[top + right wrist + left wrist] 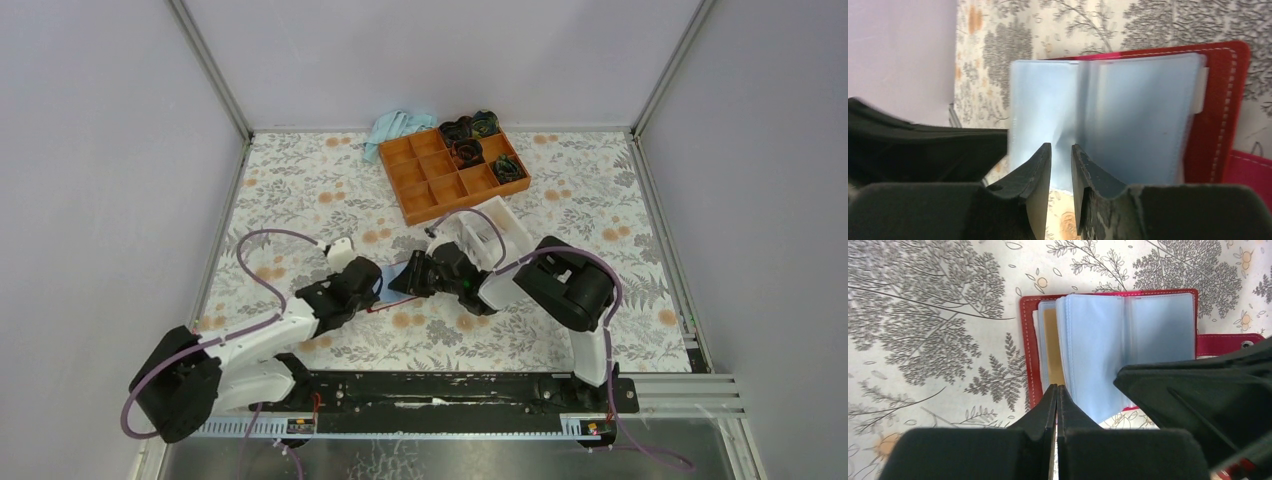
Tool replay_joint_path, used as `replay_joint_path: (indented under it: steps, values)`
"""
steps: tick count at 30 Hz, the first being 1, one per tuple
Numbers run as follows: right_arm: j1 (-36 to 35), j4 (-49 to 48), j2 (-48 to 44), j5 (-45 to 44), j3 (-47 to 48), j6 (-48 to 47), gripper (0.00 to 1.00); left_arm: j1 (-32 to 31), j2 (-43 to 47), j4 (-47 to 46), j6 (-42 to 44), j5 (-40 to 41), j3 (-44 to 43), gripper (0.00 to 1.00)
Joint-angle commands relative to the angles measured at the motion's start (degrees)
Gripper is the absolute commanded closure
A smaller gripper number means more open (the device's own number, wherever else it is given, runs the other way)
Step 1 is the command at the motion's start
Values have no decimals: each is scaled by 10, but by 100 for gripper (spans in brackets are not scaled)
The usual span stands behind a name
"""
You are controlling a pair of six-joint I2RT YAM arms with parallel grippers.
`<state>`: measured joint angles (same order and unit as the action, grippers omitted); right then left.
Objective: Put the credit cards into the card holder
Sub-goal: Turn over the card slot in the card holder.
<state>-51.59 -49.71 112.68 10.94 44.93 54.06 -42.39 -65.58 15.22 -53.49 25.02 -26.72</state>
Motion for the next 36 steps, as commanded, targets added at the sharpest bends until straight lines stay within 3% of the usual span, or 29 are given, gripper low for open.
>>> replay_joint_path:
  steps: [1,7,22,36]
  values:
    - [2,61,13,-31,38,-12,72,-3,53,75,-7,46,-28,100]
    - [2,91,21,-44,52,-21,72,-3,86,92,2,46,-49,99]
    - [2,123,-54,-86,29,-70,71,-3,-69,-16,24,7,-53,100]
    - [4,273,-133,-152,82,-196,65,9,-101,-52,23,-6,-43,100]
